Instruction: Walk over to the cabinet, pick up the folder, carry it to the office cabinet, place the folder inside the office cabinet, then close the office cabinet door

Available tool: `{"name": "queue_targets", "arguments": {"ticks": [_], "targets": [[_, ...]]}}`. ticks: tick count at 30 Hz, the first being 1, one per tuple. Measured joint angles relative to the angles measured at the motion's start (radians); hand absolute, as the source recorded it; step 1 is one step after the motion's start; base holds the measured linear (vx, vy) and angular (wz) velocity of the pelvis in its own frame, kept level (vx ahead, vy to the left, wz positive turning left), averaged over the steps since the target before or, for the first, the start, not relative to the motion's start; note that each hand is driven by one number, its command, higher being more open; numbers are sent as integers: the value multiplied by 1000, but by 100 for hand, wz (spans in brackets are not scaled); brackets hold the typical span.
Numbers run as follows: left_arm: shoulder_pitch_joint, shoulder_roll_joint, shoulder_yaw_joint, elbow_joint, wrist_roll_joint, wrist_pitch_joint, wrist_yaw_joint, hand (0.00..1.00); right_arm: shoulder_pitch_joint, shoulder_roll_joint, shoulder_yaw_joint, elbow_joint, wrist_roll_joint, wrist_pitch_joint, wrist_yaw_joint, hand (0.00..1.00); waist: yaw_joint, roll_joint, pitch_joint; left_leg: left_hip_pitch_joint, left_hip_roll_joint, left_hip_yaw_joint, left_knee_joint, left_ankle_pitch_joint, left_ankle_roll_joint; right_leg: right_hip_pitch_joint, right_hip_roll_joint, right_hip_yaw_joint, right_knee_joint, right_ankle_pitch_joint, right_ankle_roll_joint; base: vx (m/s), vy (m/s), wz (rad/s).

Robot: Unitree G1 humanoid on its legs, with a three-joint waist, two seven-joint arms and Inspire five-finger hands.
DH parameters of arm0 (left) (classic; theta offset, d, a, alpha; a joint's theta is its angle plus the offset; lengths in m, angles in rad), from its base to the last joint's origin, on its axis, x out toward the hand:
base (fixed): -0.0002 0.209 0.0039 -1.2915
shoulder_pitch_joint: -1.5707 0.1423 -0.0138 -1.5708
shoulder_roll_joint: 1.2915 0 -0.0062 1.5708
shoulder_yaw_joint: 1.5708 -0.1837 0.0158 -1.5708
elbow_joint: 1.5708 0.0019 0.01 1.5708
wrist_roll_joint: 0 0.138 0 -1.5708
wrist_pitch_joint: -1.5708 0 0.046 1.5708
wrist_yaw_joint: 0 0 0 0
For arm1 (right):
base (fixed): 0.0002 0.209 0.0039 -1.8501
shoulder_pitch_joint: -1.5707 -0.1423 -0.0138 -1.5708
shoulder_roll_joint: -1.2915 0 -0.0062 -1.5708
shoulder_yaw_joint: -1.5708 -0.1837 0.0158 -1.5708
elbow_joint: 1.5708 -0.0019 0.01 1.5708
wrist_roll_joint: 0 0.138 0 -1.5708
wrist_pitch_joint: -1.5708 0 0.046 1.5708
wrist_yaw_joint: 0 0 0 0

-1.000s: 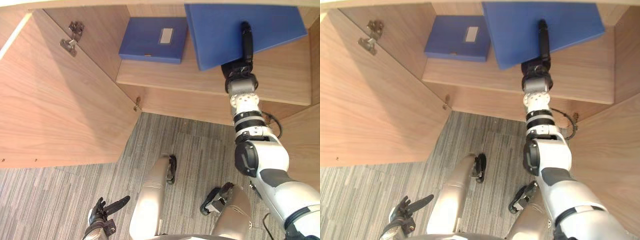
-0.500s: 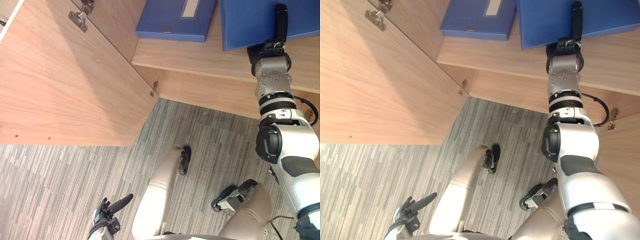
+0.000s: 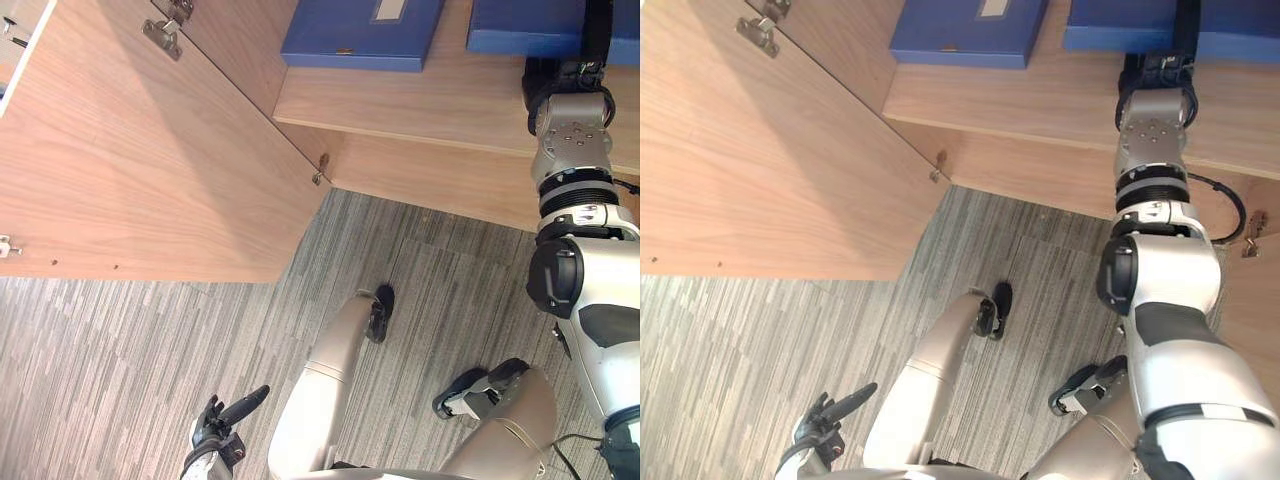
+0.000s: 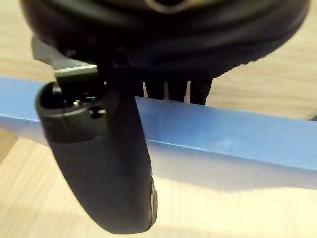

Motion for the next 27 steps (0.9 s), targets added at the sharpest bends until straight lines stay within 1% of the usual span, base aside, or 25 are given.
{"name": "queue_targets", "arguments": {"ticks": [4, 5, 7, 9, 10, 11, 12, 14, 15, 16, 17, 20, 21, 22, 23, 27], "targets": [[-3, -1, 0, 0, 0, 0, 1, 100, -2, -1, 51, 2, -82, 37, 2, 100, -3, 0, 0, 26, 9, 0, -16, 0, 0, 23, 15, -4, -23, 5, -2, 51, -57, -8], [-4, -2, 0, 0, 0, 0, 2, 100, -3, -1, 77, 8, -138, 65, 3, 100, -3, 0, 0, 39, 14, -1, -26, 0, -1, 34, 23, -5, -36, 9, -1, 50, -57, -11], [-4, -2, 0, 1, -1, 0, 2, 100, -3, 2, 101, 16, -211, 98, 17, 100, -4, 0, 0, 51, 23, 0, -33, 0, -1, 43, 34, -6, -49, 15, -2, 46, -49, -14], [-5, -3, 1, 0, -2, -1, 2, 100, -4, 3, 158, 33, -351, 163, 59, 100, -5, 0, 0, 65, 36, 2, -46, 1, -3, 52, 50, -6, -69, 24, -3, 57, -57, -18], [-5, -3, 2, 0, -2, -1, 2, 100, -4, 2, 176, 39, -390, 178, 71, 100, -6, 0, 0, 68, 38, 2, -47, 1, -3, 55, 53, -7, -72, 25, -3, 51, -54, -10], [-7, -3, 2, 0, -2, -1, 1, 100, -4, -1, 211, 54, -472, 212, 101, 100, -8, 0, 0, 77, 40, 2, -51, 1, -3, 64, 55, -8, -76, 25, -3, 29, -35, -5], [-8, -3, 2, 0, -2, -1, 0, 100, -4, -1, 234, 59, -507, 227, 116, 100, -8, 0, 0, 81, 41, 2, -53, 1, -3, 67, 56, -8, -79, 26, -3, 28, -44, -6], [-8, -3, 5, 0, -2, -1, -3, 100, -4, 0, 302, 81, -665, 279, 192, 100, -8, 0, 0, 97, 49, 3, -66, 3, -6, 78, 69, -8, -96, 32, -4, 20, -42, -12], [-8, -3, 5, -1, -2, -1, -6, 100, -4, 0, 316, 87, -714, 292, 220, 100, -8, 0, 0, 101, 53, 6, -72, 3, -6, 81, 72, -10, -102, 35, -11, 22, -40, -16], [-8, -1, 5, -2, -2, -1, -13, 100, -3, 0, 348, 99, -796, 305, 268, 100, -6, 0, 0, 110, 61, 6, -84, 6, -7, 89, 82, -13, -117, 42, -16, 27, -39, -13], [-7, 5, 5, -2, 1, -1, -23, 100, -3, -3, 370, 112, -874, 309, 315, 100, -6, -3, 2, 122, 66, 6, -96, 8, -8, 100, 88, -18, -130, 47, -20, 28, -39, -11], [-6, 21, 4, -4, 4, -1, -53, 100, 12, -15, 402, 116, -1028, 323, 407, 100, -6, -9, 2, 150, 70, 9, -119, 10, -7, 124, 95, -22, -155, 53, -22, 39, -37, -6], [-6, 30, 4, -5, 6, -1, -67, 100, 20, -19, 411, 116, -1074, 318, 440, 100, -6, -10, 2, 160, 71, 10, -127, 10, -7, 133, 98, -23, -163, 54, -22, 38, -31, -6], [-5, 34, 4, -7, 10, -1, -71, 100, 24, -20, 412, 116, -1091, 315, 454, 100, -6, -12, 2, 165, 72, 11, -132, 11, -8, 136, 100, -23, -169, 56, -22, 37, -32, -7], [-1, 44, 4, -19, 21, -1, -80, 100, 32, -22, 419, 116, -1145, 304, 492, 100, -6, -19, 3, 175, 74, 14, -145, 12, -9, 142, 102, -24, -179, 59, -23, 35, -34, -6], [0, 63, 4, -25, 23, -1, -97, 100, 57, -21, 438, 106, -1283, 263, 557, 100, -6, -38, 3, 191, 85, 19, -167, 13, -10, 152, 118, -24, -209, 69, -24, 37, -34, -9]]}}
